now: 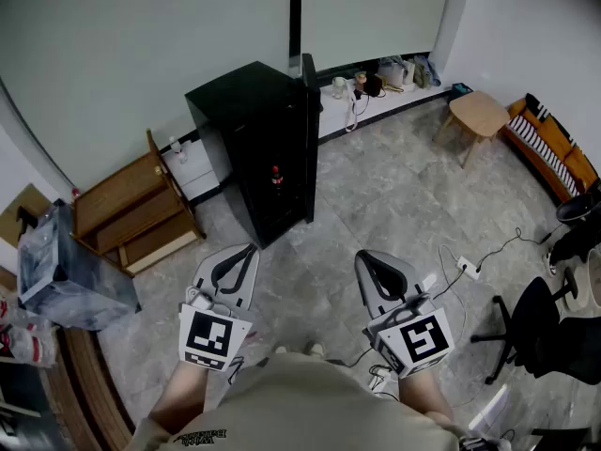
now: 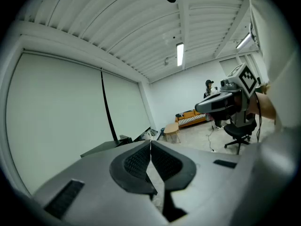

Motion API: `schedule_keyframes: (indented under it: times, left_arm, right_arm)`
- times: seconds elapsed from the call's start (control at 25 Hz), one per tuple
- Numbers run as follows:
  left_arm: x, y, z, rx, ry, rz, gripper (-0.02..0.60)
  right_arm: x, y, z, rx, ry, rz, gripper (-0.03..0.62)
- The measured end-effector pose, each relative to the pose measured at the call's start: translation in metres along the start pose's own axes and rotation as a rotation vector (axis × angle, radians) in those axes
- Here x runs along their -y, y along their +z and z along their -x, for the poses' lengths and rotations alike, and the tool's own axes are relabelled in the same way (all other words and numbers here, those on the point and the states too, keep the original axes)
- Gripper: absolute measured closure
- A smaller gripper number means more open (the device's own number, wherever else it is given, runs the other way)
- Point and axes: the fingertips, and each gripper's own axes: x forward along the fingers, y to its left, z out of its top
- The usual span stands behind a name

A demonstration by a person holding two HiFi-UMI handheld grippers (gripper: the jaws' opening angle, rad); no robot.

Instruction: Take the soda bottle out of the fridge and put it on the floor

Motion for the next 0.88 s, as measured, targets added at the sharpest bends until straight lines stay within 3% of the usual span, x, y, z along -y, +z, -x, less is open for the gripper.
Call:
schedule_keyframes:
  times: [0.64,0.88]
  left_arm:
    - [0.02,0.008,-0.048,-0.015,-0.031,-0.014,0.574]
    - [0.032,0.012,-0.07,-0.021,-0.029,-0.029,0.574]
  right_arm:
    - [0.052,-0.015,-0.01,-0.046,0.002,0.023,0.597]
    - [0.06,-0.03,-0.012,-0.048,0.052,0.009,0.597]
